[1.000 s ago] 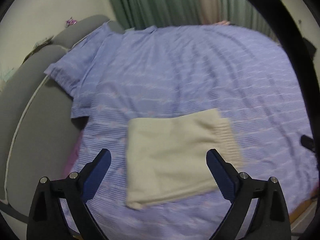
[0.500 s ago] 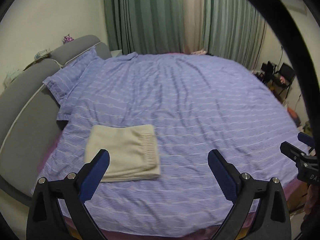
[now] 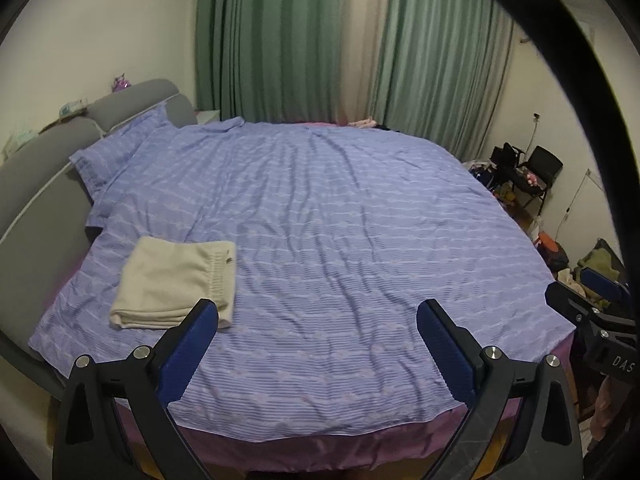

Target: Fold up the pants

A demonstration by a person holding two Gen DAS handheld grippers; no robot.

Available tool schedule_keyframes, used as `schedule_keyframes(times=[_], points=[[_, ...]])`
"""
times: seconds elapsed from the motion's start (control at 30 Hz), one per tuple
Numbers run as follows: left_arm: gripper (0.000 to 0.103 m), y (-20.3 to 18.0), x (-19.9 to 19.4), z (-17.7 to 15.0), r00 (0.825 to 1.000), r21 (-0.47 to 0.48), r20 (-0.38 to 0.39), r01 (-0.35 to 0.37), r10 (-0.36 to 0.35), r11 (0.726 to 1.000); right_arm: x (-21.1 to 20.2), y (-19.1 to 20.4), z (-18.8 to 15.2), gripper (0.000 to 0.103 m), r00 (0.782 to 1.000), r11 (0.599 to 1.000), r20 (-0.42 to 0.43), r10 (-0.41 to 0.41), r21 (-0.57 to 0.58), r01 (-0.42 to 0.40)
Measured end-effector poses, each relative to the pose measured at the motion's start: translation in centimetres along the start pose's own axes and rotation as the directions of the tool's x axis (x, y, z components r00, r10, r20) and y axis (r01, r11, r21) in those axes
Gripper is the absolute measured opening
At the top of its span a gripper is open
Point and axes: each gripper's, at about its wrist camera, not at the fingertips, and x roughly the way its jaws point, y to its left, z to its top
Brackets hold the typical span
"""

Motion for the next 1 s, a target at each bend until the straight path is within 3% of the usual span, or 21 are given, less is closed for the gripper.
schedule_keyframes(times=[0.27,1.0], points=[[0.101,-3.6,-2.0,-0.7,1.0,0.042,0.001,0.017,-0.017,0.999,-2.2,-1.8,-0.4,0.097,1.0,1.0,0.027,0.01,0.015,-0.011],[0.102,-5.9,-3.6,-1.6,0.999,0.062,0.031,0.016,-0.018,0.998,-4.6,-3.7,-2.0,0.097,0.999,0.999,0.043,-0.01,0.037,0.008]])
